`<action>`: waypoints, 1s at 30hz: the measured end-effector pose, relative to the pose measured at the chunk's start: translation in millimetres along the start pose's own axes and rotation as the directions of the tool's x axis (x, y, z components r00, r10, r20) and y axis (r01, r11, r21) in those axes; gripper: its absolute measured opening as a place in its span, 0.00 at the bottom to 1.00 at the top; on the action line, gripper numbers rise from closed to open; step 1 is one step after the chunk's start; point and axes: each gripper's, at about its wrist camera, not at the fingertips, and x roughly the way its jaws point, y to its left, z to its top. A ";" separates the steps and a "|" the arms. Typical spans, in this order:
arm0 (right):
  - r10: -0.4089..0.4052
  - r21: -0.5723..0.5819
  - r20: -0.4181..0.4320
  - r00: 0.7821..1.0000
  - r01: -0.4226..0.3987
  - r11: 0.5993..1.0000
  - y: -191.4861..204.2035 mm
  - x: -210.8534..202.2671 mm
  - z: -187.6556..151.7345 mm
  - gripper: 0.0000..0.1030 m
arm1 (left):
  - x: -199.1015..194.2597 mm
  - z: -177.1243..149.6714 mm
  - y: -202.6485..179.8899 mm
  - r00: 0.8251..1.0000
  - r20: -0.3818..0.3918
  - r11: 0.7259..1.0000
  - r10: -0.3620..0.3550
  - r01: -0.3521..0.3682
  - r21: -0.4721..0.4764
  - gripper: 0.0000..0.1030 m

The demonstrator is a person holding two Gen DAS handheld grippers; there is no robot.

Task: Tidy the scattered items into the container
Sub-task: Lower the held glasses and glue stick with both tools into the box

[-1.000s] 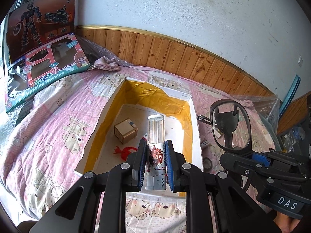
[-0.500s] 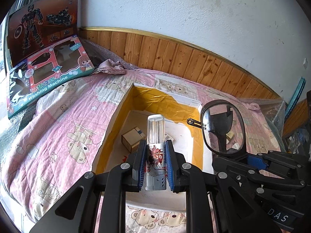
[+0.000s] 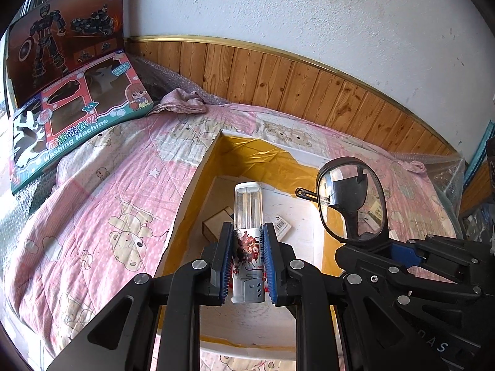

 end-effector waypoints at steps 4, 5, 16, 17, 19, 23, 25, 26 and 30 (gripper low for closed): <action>0.001 0.009 -0.015 1.000 -0.001 1.000 -7.1 11.6 4.5 0.25 | 9.4 2.7 1.6 1.000 -0.016 1.000 0.005 -0.005 0.005 0.19; 0.002 0.013 -0.019 1.000 -0.002 1.000 -8.9 14.1 5.6 0.25 | 11.9 3.6 1.9 1.000 -0.021 1.000 0.006 -0.006 0.005 0.19; 0.015 0.054 -0.045 0.999 -0.013 0.998 -25.9 35.1 18.0 0.25 | 36.0 14.7 -0.3 0.998 -0.056 0.999 0.026 -0.025 0.026 0.19; 0.013 0.056 -0.047 0.999 -0.010 0.998 -26.9 36.9 19.2 0.25 | 38.6 16.0 -0.6 0.998 -0.061 0.999 0.026 -0.024 0.027 0.19; 0.008 0.059 -0.051 0.999 -0.005 0.998 -28.6 41.1 22.2 0.25 | 44.1 19.1 -1.5 0.997 -0.072 0.999 0.026 -0.024 0.029 0.19; 0.004 0.072 -0.062 0.998 0.000 0.997 -34.8 49.5 28.3 0.26 | 54.5 27.4 -3.9 0.996 -0.088 0.999 0.025 -0.023 0.032 0.19; -0.005 0.072 -0.065 0.998 0.009 0.997 -37.0 52.8 30.6 0.26 | 58.6 31.8 -4.9 0.996 -0.091 0.999 0.024 -0.021 0.035 0.19; -0.008 0.071 -0.067 0.998 0.013 0.997 -38.0 54.5 31.7 0.26 | 60.4 33.7 -5.7 0.996 -0.089 0.999 0.027 -0.024 0.039 0.19; -0.021 0.072 -0.074 0.997 0.026 0.997 -41.9 61.2 35.6 0.26 | 67.9 41.7 -8.9 0.996 -0.089 0.998 0.031 -0.027 0.053 0.19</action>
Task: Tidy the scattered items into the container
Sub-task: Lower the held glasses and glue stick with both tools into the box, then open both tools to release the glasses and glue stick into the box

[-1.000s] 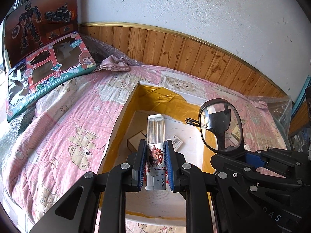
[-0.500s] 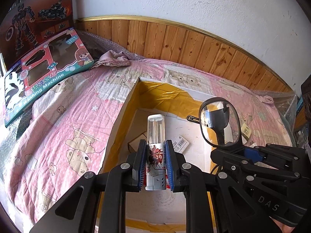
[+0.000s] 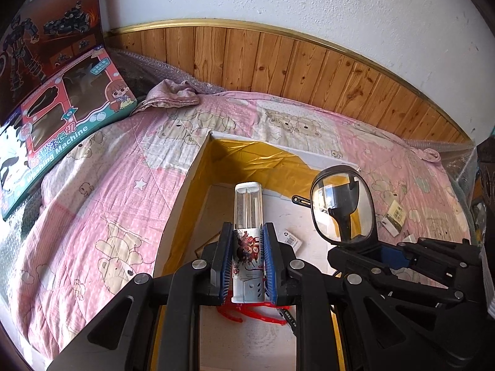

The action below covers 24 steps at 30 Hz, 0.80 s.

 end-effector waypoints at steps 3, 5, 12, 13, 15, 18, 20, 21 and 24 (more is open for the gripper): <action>-0.008 0.003 -0.005 1.000 0.008 1.000 -2.5 5.4 3.4 0.26 | 7.3 5.4 -2.9 1.000 -0.009 1.000 -0.002 0.002 0.009 0.19; -0.013 0.006 -0.009 1.000 0.013 1.000 -4.5 9.5 6.3 0.26 | 13.8 7.7 -5.0 1.000 -0.022 1.000 -0.003 0.003 0.012 0.19; -0.002 0.046 -0.023 1.000 0.003 0.999 -19.9 17.9 17.7 0.26 | 44.9 11.1 -2.7 0.994 -0.110 0.999 -0.023 0.020 -0.028 0.19; -0.002 0.050 -0.025 1.000 0.003 0.999 -22.2 18.5 19.6 0.26 | 49.4 10.6 -0.4 0.992 -0.125 0.999 -0.028 0.024 -0.038 0.19; -0.007 0.058 -0.026 1.000 0.008 0.998 -27.5 20.2 23.5 0.26 | 57.4 8.3 2.2 0.987 -0.156 0.998 -0.032 0.024 -0.051 0.19; 0.005 0.068 -0.051 0.999 -0.001 0.998 -35.7 26.7 29.4 0.26 | 69.7 2.7 0.4 0.979 -0.203 0.999 -0.025 0.020 -0.027 0.19; 0.013 0.063 -0.078 0.997 -0.008 0.998 -38.5 33.1 32.8 0.26 | 76.1 -0.9 -4.4 0.976 -0.216 1.000 0.008 -0.006 0.013 0.19; 0.007 0.056 -0.086 0.996 -0.002 0.998 -38.7 35.7 34.3 0.26 | 78.2 -1.8 -9.2 0.977 -0.213 0.999 0.030 -0.019 0.050 0.19; 0.003 0.035 -0.098 0.995 0.000 0.999 -36.0 40.3 39.3 0.26 | 81.7 -2.0 -17.5 0.978 -0.204 0.995 0.046 -0.027 0.092 0.19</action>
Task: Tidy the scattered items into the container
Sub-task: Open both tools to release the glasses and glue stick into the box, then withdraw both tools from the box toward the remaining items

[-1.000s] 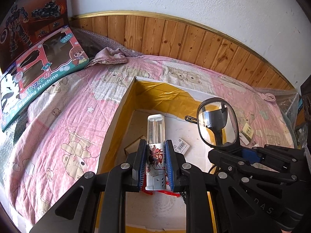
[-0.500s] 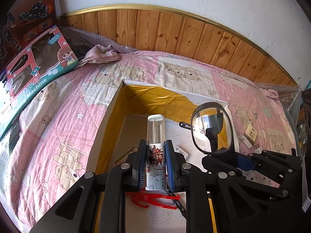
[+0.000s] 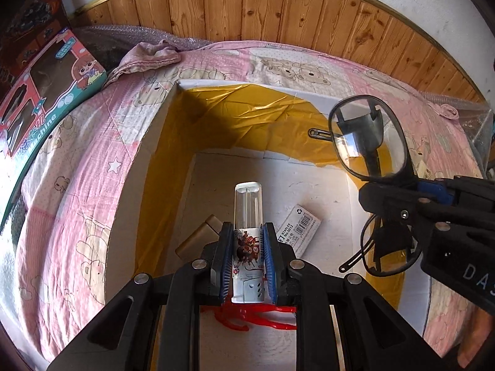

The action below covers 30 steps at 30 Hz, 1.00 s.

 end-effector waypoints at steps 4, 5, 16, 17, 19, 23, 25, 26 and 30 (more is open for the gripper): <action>0.007 -0.006 -0.022 1.000 -0.007 1.000 2.5 7.5 8.5 0.26 | 2.5 8.3 -1.0 1.000 0.001 1.000 -0.017 0.017 0.006 0.19; 0.010 -0.005 -0.030 0.999 -0.010 1.000 2.6 10.7 10.1 0.26 | 4.7 10.1 -1.3 1.000 -0.005 1.000 -0.030 0.030 0.010 0.19; 0.090 0.061 0.085 0.992 -0.095 0.994 -8.6 -26.5 -21.2 0.36 | 4.2 10.4 23.2 0.999 0.013 0.995 -0.048 0.049 -0.083 0.53; 0.107 0.059 0.103 0.989 -0.114 0.992 -8.7 -35.3 -29.3 0.36 | -2.7 8.4 23.2 0.998 0.032 0.995 -0.050 0.053 -0.082 0.53; 0.147 0.047 0.131 0.980 -0.154 0.987 -8.9 -51.8 -48.5 0.36 | -19.2 1.6 20.3 0.996 0.071 0.996 -0.055 0.060 -0.067 0.53; 0.195 0.032 0.173 0.965 -0.203 0.979 -17.2 -79.9 -93.2 0.36 | -61.8 -20.1 0.8 0.983 0.175 0.998 -0.064 0.064 0.008 0.53; 0.191 0.039 0.182 0.965 -0.201 0.979 -27.6 -89.7 -114.6 0.36 | -80.6 -33.4 -12.3 0.974 0.207 0.996 -0.088 0.082 0.035 0.53; 0.189 0.045 0.184 0.965 -0.200 0.979 -34.4 -93.5 -124.4 0.36 | -88.2 -40.3 -19.3 0.971 0.215 0.994 -0.105 0.097 0.045 0.53; 0.173 0.112 0.202 0.964 -0.198 0.974 -69.3 -107.7 -158.2 0.36 | -111.1 -74.0 -51.5 0.963 0.220 0.986 -0.157 0.140 0.093 0.53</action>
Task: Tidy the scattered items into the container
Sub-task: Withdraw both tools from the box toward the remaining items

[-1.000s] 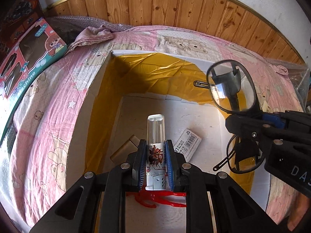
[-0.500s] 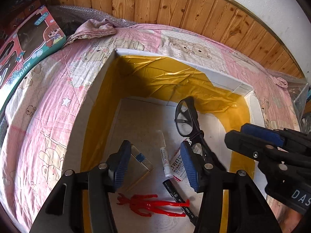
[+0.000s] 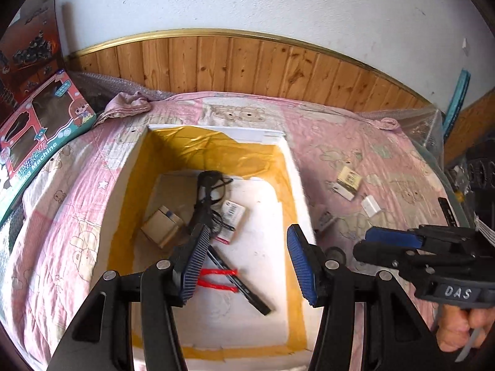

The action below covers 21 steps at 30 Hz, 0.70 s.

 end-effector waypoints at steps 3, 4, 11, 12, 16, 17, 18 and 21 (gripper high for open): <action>-0.008 0.075 0.019 1.000 0.006 0.997 -29.5 -13.9 -14.0 0.36 | -3.4 -20.0 -29.5 0.998 -0.030 0.999 -0.047 0.047 0.003 0.53; -0.014 0.102 0.022 1.000 0.012 0.995 -39.5 -16.7 -18.3 0.36 | -2.3 -26.3 -39.5 0.997 -0.044 0.998 -0.061 0.061 0.010 0.53; -0.085 0.247 0.005 0.996 0.081 0.966 -97.1 -26.5 -39.6 0.37 | 24.1 -49.1 -105.0 0.989 -0.125 0.993 -0.076 0.086 0.079 0.62; -0.096 0.255 0.006 0.995 0.091 0.962 -102.4 -28.3 -40.8 0.37 | 28.4 -50.3 -111.1 0.989 -0.130 0.993 -0.074 0.085 0.081 0.63; -0.142 0.274 0.002 0.990 0.136 0.952 -123.3 -33.0 -39.2 0.37 | 55.4 -51.2 -130.1 0.985 -0.167 0.994 -0.052 0.067 0.081 0.65; -0.157 0.270 0.000 0.988 0.152 0.951 -128.1 -33.1 -36.5 0.37 | 63.5 -51.5 -133.7 0.983 -0.178 0.995 -0.050 0.065 0.080 0.65; -0.173 0.267 -0.001 0.985 0.167 0.949 -132.9 -33.0 -33.2 0.37 | 71.2 -51.8 -137.2 0.982 -0.187 0.995 -0.041 0.058 0.084 0.65; -0.208 0.244 -0.012 0.978 0.205 0.948 -144.9 -29.6 -21.3 0.37 | 85.0 -51.7 -148.0 0.987 -0.158 0.991 0.033 -0.012 0.132 0.77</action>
